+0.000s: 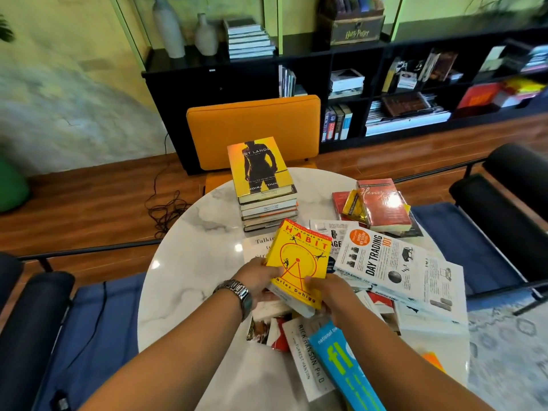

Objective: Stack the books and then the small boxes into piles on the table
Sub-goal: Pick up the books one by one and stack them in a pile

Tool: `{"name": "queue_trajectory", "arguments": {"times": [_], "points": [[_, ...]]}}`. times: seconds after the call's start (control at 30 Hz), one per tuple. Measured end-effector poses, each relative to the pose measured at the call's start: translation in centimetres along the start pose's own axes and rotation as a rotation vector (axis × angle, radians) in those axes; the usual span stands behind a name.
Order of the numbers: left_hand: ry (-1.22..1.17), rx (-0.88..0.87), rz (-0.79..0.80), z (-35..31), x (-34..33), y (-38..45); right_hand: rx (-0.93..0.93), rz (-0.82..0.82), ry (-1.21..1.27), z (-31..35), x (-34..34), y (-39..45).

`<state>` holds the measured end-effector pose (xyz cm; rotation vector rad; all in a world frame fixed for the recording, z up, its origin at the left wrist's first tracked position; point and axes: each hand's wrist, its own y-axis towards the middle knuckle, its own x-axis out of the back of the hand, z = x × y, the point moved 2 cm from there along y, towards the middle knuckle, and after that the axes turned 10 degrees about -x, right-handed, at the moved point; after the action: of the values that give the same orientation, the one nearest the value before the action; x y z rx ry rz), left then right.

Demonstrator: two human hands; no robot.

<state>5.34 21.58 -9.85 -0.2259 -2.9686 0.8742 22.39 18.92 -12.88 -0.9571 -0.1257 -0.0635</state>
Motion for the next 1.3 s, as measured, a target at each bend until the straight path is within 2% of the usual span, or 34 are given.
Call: {"name": "queue_trajectory", "arguments": {"times": [0.27,0.37,0.47,0.6,0.73,0.97,1.07,1.17,1.3], "points": [[-0.194,-0.224,0.074,-2.7,-1.2,-0.6,0.099,0.009,0.287,1.2,0.1,-1.5],[-0.120,-0.313,0.059,-4.6,-1.0,-0.6,0.241,-0.121,0.277,2.9,0.6,-2.8],[-0.094,-0.415,-0.017,-6.4,0.3,-0.2,0.361,-0.163,0.218,6.0,0.9,-3.2],[-0.220,-0.498,-0.222,-8.3,2.6,1.0,0.528,-0.167,0.056,11.4,0.3,-2.8],[-0.122,-0.478,-0.373,-10.1,5.5,3.7,0.521,-0.125,-0.176,17.8,-1.0,-0.6],[0.020,-0.407,-0.456,-12.6,8.7,7.6,0.491,-0.152,-0.502,25.8,-3.5,4.8],[0.122,-0.401,-0.450,-13.5,9.1,8.6,0.449,-0.220,-0.605,27.0,-3.9,6.3],[0.264,-0.422,-0.425,-13.6,9.0,9.3,0.493,-0.285,-0.703,27.5,-4.0,7.7],[0.381,-0.445,-0.399,-12.7,9.0,9.8,0.568,-0.312,-0.715,27.4,-3.9,8.2]]}}
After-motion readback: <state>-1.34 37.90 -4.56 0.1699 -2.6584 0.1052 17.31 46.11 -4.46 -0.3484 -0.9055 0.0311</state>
